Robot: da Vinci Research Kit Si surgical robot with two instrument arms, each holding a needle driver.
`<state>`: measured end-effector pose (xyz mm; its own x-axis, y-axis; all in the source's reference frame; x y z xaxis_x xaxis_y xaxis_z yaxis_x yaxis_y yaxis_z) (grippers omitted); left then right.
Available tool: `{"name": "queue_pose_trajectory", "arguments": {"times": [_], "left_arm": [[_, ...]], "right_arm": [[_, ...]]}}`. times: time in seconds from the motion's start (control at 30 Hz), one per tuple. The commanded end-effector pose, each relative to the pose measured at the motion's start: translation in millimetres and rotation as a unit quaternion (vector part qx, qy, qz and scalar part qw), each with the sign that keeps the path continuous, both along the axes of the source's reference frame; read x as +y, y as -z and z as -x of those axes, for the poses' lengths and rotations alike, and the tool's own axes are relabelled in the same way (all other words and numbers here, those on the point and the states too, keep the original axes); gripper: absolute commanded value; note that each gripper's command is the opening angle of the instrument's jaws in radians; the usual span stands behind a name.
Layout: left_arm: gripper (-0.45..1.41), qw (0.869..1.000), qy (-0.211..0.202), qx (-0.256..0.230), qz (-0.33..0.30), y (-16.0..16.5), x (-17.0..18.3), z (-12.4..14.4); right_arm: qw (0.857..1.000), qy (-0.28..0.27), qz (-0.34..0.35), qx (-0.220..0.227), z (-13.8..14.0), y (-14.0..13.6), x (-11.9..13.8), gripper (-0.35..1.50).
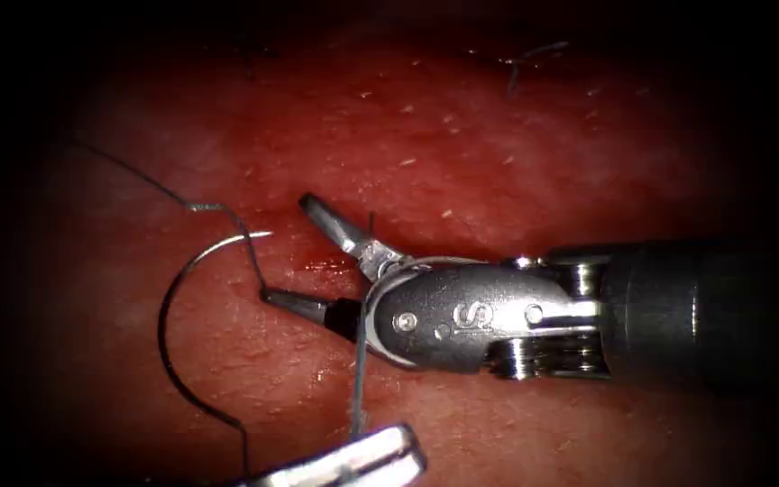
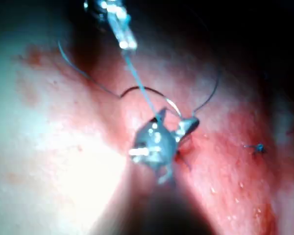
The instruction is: Wound Closure
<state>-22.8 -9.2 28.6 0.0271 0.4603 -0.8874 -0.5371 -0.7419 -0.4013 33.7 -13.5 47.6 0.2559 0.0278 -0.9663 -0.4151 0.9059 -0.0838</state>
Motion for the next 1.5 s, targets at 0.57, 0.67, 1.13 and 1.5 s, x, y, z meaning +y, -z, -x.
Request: {"name": "queue_pose_trajectory", "arguments": {"times": [0.57,0.67,1.13,1.5], "left_arm": [[-0.45,1.0,-0.005,-0.002,0.001,0.2,-0.8,-0.6],[-0.45,1.0,-0.006,0.0,0.0,0.5,-1.5,-2.2],[-0.45,0.996,0.037,0.079,0.014,-2.7,-2.1,-19.8],[-0.45,0.99,0.061,0.129,0.019,-13.8,-1.0,-26.2]], "right_arm": [[0.999,0.026,0.006,-0.046,-0.5,-0.6,-2.0,-0.33],[0.999,0.012,-0.011,-0.03,0.0,0.1,-1.1,1.18],[1.0,0.0,-0.007,0.012,6.6,3.7,-1.3,1.45],[1.0,0.002,-0.007,0.012,7.3,3.7,-1.4,1.45]]}}
